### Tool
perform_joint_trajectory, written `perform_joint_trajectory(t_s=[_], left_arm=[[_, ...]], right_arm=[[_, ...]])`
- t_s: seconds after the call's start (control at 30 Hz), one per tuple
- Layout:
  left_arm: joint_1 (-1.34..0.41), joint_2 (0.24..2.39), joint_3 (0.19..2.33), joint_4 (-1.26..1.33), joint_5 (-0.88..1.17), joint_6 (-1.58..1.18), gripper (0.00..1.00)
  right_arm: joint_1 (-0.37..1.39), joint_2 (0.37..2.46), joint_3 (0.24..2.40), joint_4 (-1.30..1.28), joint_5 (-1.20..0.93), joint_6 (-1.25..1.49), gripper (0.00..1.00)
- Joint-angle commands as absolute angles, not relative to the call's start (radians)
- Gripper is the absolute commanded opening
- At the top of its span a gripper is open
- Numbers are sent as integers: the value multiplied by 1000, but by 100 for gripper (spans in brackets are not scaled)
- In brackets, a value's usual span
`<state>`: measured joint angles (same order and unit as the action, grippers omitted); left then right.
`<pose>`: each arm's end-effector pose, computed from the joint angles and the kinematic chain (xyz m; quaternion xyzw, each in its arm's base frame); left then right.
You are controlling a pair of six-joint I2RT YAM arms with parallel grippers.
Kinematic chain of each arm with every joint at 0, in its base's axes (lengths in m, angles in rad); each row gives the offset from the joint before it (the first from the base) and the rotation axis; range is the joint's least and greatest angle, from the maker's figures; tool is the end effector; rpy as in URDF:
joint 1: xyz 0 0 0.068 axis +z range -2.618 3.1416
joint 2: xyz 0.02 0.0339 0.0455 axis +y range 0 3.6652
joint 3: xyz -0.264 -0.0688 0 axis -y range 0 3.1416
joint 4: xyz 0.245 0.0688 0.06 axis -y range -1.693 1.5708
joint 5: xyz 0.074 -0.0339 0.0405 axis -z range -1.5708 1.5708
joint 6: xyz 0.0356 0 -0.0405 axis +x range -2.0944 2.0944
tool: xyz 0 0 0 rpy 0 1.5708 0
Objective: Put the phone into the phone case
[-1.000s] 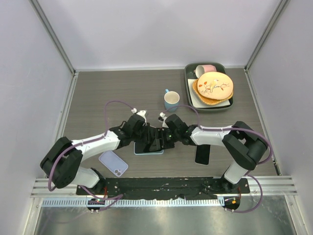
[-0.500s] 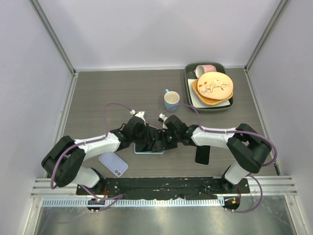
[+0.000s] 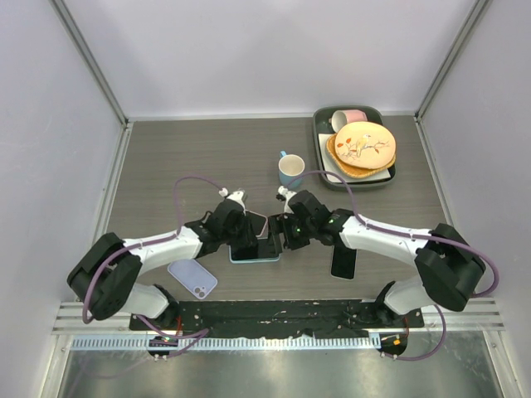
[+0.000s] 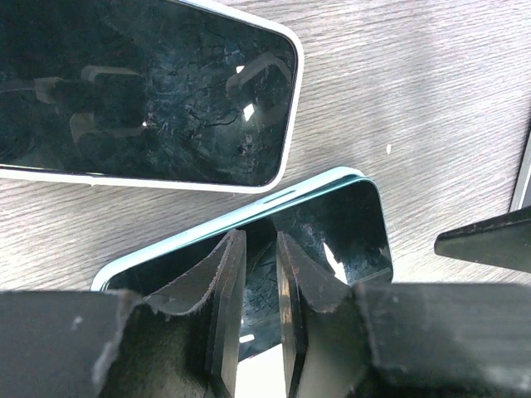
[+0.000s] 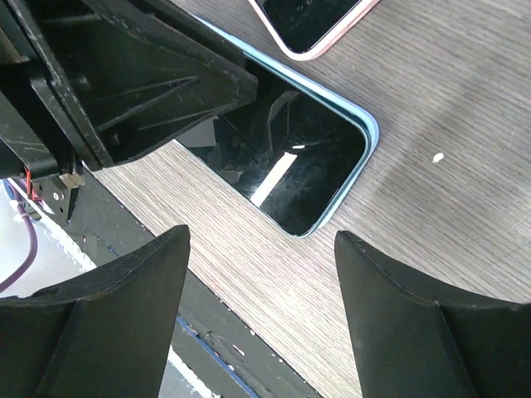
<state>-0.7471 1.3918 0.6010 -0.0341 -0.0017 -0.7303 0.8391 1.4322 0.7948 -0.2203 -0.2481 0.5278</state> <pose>0.1925 -0.1782 0.1608 0.0075 0.9312 -0.2447 0.2699 0.1853 0.2195 0.1953 -0.1868 0.9120 0.3086 0.1953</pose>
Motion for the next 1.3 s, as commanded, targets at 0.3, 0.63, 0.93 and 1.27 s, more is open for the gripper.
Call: perform_joint_trajectory(t_s=[0.3, 0.63, 0.93, 1.27], left_arm=[[-769, 1158, 499, -170, -47, -727, 45], [-769, 971, 453, -230, -150, -770, 49], [-755, 1012, 479, -344, -242, -842, 48], [-746, 1098, 408, -223, -127, -933, 28]], right_arm=[[673, 1430, 700, -58, -463, 563, 75], [666, 1552, 658, 94, -558, 595, 52], [670, 1594, 692, 81, -538, 577, 19], [762, 1699, 761, 8, -388, 520, 6]])
